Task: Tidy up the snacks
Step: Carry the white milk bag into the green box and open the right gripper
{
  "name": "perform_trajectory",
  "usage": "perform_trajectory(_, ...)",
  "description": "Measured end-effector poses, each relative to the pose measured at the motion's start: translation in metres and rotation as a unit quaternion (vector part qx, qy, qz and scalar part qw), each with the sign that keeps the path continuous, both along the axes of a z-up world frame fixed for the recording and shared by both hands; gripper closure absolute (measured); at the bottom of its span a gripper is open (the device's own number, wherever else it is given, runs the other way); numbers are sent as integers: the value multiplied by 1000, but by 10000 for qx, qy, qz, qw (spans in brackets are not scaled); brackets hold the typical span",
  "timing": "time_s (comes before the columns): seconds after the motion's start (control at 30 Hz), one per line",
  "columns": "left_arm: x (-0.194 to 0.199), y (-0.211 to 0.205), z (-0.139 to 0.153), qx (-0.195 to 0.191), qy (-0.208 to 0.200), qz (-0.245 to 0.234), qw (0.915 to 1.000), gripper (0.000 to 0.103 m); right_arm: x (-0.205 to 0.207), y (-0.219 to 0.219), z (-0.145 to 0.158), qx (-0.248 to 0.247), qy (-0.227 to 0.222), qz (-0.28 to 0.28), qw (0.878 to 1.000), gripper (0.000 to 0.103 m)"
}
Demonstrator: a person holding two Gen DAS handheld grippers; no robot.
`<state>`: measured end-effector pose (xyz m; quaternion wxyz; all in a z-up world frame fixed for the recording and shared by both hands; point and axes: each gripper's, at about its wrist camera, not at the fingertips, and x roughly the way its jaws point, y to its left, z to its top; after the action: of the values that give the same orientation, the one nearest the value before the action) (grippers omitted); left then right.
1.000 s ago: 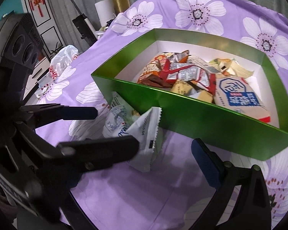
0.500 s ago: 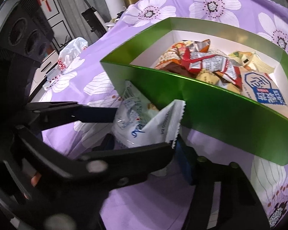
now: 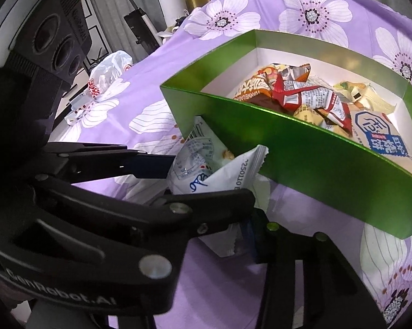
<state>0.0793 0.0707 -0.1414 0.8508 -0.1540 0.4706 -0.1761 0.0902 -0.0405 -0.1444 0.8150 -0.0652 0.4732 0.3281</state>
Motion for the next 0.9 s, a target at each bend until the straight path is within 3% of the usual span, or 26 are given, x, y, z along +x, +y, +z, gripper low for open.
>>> perform_trajectory(0.9, -43, -47, 84, 504, -832, -283, 9949, 43, -46, -35, 76, 366, -785, -93, 9962, 58)
